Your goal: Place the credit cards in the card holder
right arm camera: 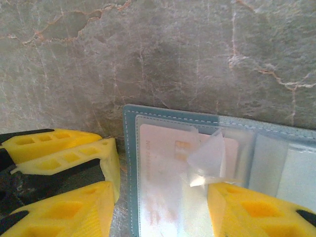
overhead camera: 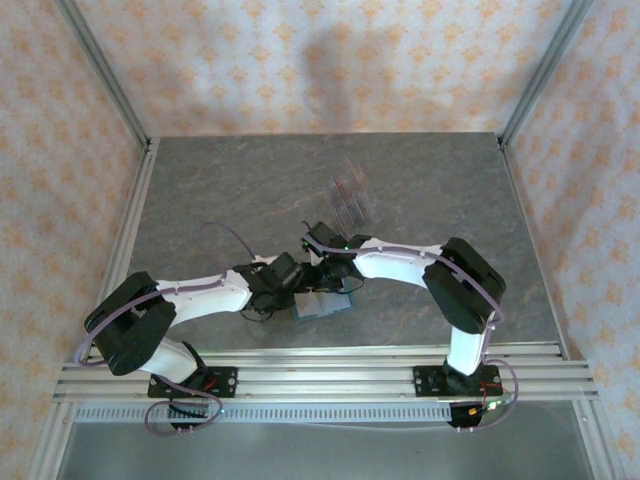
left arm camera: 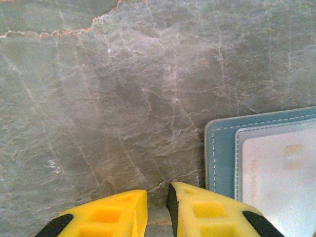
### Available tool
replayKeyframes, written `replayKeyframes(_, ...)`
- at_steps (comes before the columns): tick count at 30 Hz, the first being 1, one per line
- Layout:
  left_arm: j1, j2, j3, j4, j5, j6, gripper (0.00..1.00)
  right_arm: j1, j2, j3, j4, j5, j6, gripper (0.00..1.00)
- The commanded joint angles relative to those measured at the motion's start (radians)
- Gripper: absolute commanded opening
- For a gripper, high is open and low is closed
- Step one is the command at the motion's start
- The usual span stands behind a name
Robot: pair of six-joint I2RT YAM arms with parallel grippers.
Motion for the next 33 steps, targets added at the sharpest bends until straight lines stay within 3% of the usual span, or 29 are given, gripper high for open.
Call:
replayKeyframes(1, -0.041, 0.124, -0.059, 0.344, 0.197, -0.034, 0.23, 0.016, -0.037, 0.006, 0.156, -0.130, 0.093, 0.54)
replayKeyframes(6, -0.037, 0.135, -0.053, 0.332, 0.195, -0.046, 0.23, 0.016, -0.071, -0.055, 0.258, -0.154, 0.234, 0.54)
replayKeyframes(18, 0.024, 0.038, -0.131, 0.384, 0.239, -0.117, 0.24, 0.016, -0.075, -0.092, 0.377, -0.163, 0.356, 0.54)
replayKeyframes(28, 0.074, -0.101, -0.169, 0.285, 0.217, -0.113, 0.26, 0.022, -0.076, -0.057, 0.367, -0.181, 0.349, 0.55)
replayKeyframes(33, 0.095, -0.187, -0.185, 0.159, 0.160, -0.111, 0.30, 0.041, -0.046, 0.010, 0.302, -0.183, 0.310, 0.55)
